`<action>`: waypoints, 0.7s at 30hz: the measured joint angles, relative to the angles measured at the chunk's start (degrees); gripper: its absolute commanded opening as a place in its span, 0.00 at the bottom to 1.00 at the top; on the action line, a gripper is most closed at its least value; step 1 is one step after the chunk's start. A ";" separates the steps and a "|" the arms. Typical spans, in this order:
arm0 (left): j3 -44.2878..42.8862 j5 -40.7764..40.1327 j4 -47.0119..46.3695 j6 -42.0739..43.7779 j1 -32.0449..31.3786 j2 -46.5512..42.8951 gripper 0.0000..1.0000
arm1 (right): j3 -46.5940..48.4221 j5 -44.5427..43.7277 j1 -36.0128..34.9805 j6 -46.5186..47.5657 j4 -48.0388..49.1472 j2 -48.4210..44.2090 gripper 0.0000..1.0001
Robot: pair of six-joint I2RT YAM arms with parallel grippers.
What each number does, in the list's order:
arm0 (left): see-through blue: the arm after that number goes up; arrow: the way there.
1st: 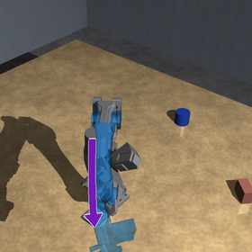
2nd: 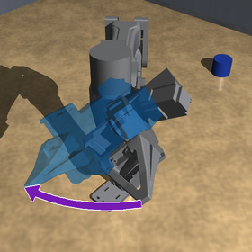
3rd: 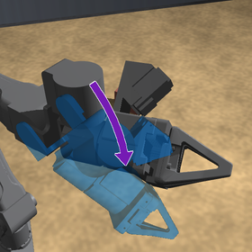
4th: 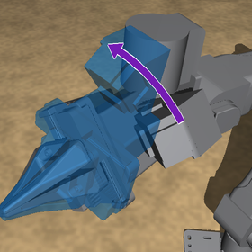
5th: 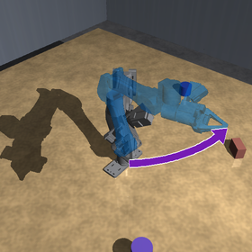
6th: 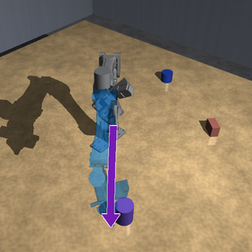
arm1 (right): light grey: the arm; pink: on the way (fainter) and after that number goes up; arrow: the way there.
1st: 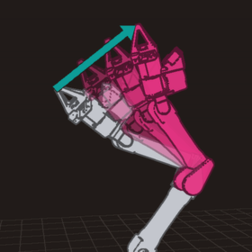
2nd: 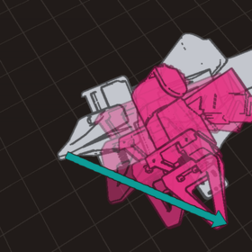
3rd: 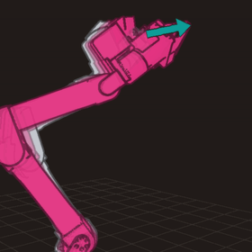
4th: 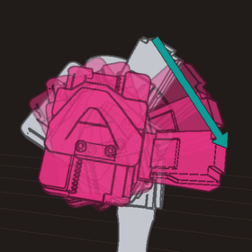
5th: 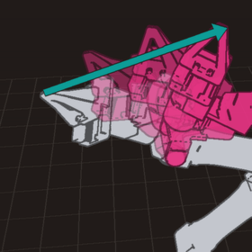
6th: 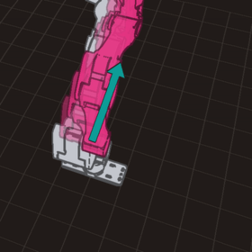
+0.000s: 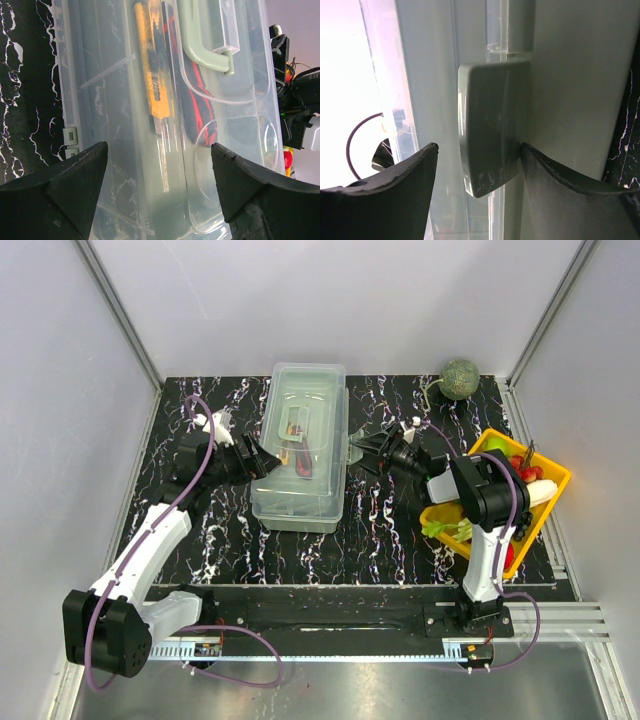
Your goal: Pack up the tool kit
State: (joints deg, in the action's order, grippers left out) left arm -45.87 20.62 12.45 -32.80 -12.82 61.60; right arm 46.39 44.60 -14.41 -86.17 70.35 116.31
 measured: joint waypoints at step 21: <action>-0.02 -0.04 0.00 0.02 -0.04 0.04 0.86 | 7.32 -0.57 -2.93 18.88 -24.59 -14.27 0.56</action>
State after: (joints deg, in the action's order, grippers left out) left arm -45.89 20.58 12.45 -32.77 -12.86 61.65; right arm 53.71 44.03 -17.34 -67.29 45.76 102.04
